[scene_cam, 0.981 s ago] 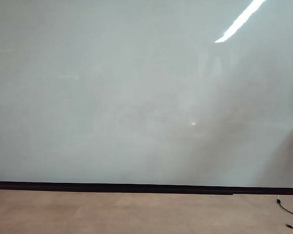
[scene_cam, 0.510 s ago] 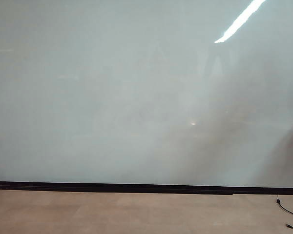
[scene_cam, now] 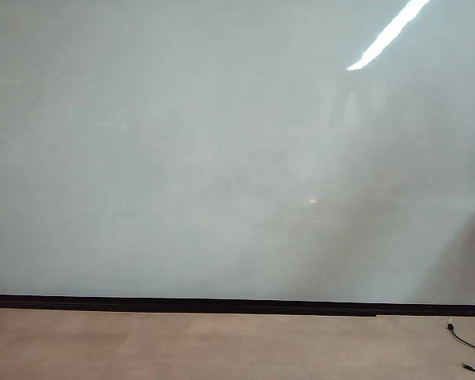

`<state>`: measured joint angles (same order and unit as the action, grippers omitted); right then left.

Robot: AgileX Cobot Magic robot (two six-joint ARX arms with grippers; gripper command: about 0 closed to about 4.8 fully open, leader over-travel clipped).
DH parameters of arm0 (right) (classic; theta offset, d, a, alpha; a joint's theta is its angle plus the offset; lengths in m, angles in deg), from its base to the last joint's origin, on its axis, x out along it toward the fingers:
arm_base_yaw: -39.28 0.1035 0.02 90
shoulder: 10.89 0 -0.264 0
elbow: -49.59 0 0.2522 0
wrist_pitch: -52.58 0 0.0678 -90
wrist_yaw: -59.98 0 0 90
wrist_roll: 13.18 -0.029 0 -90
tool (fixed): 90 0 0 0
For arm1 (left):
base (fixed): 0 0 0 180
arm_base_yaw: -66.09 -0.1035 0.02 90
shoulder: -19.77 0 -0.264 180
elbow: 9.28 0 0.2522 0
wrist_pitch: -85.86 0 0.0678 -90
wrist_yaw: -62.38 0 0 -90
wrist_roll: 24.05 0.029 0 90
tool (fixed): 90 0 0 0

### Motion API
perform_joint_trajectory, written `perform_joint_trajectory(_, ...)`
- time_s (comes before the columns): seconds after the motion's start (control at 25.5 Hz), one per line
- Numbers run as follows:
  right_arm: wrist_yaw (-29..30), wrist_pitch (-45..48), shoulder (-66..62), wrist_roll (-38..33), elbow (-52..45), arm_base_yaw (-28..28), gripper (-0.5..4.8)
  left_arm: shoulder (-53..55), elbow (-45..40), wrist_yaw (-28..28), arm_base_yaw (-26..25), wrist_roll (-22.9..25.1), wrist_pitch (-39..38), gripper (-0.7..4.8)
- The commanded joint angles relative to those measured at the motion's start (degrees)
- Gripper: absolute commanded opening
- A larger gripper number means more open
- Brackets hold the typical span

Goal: Pick up the pen on the shelf to the right of the whiteboard and write the letter A.

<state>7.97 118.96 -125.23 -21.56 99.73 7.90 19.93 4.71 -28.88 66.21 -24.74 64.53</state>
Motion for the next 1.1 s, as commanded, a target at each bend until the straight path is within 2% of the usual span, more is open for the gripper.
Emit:
perform_joint_trajectory(0.04, 0.1, 0.9, 0.2, 0.9, 0.2, 0.0, 2.1, 0.0, 0.2, 0.0, 0.0, 0.2, 0.3, -0.05)
perform_joint_trajectory(1.1, 0.5, 1.1, 1.6, 2.2, 0.2, -0.2, 2.09, 0.0, 0.2, 0.0, 0.0, 0.2, 0.3, -0.05)
